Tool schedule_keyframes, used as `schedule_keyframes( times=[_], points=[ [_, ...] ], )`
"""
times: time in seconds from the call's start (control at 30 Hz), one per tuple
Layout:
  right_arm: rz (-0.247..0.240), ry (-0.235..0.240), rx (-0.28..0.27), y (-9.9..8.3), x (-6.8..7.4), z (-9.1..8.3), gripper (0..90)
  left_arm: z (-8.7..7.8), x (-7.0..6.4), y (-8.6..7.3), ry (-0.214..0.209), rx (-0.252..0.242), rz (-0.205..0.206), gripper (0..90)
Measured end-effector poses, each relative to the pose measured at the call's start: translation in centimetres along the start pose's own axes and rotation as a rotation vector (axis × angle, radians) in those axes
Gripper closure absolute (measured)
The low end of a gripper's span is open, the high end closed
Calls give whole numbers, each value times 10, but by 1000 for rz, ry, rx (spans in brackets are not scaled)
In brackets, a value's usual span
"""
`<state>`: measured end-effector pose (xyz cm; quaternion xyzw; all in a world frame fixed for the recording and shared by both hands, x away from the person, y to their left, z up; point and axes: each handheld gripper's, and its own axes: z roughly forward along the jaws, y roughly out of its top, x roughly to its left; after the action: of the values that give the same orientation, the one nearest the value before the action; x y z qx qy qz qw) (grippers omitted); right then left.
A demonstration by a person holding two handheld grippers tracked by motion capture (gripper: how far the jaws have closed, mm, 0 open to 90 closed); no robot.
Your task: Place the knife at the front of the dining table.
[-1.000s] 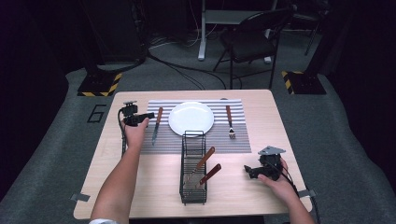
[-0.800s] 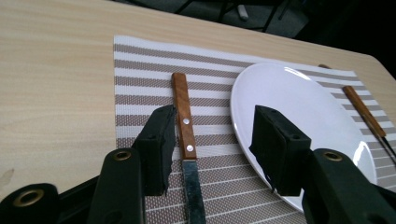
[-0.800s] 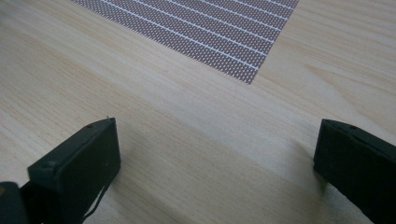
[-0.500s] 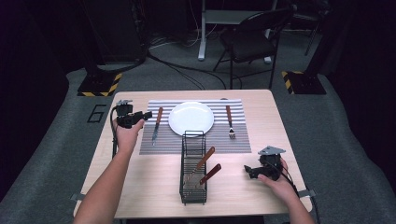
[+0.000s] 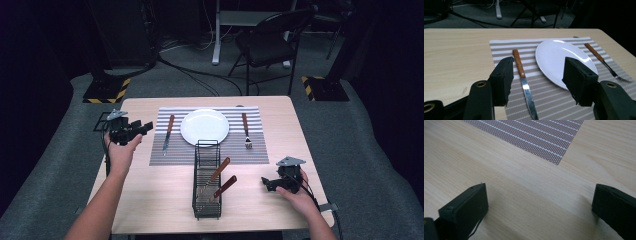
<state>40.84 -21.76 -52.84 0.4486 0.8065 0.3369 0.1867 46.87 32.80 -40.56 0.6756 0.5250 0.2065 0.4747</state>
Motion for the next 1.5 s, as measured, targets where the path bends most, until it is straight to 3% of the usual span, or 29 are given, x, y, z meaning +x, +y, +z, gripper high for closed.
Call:
schedule_keyframes(
  times=[0.17, 0.4, 0.53, 0.6, 0.83, 1.07, 1.33, 1.5],
  points=[
    [-2, 0, 0, 0, 0, 0, 0, -16, 0, -11, -9, 8, 32, 417],
    [0, 0, 0, 0, 0, 0, 0, -35, 5, -30, -30, 31, 20, 413],
    [-2, 0, -1, 0, 0, 0, 0, -43, 9, -48, -10, 52, 25, 410],
    [-1, 0, 0, 0, 0, 0, 0, -46, 12, -57, -8, 67, 8, 410],
    [-4, 0, -2, 0, 0, 0, 0, -50, 25, -84, 29, 101, -17, 400],
    [-5, -1, -3, 0, 0, 0, 0, -49, 31, -105, 62, 128, -10, 382],
    [0, -2, 0, 0, 0, 0, 0, -41, 42, -125, 112, 202, 45, 374],
    [1, -2, 0, 0, 0, 0, 0, -35, 48, -130, 109, 218, 50, 355]
  ],
)
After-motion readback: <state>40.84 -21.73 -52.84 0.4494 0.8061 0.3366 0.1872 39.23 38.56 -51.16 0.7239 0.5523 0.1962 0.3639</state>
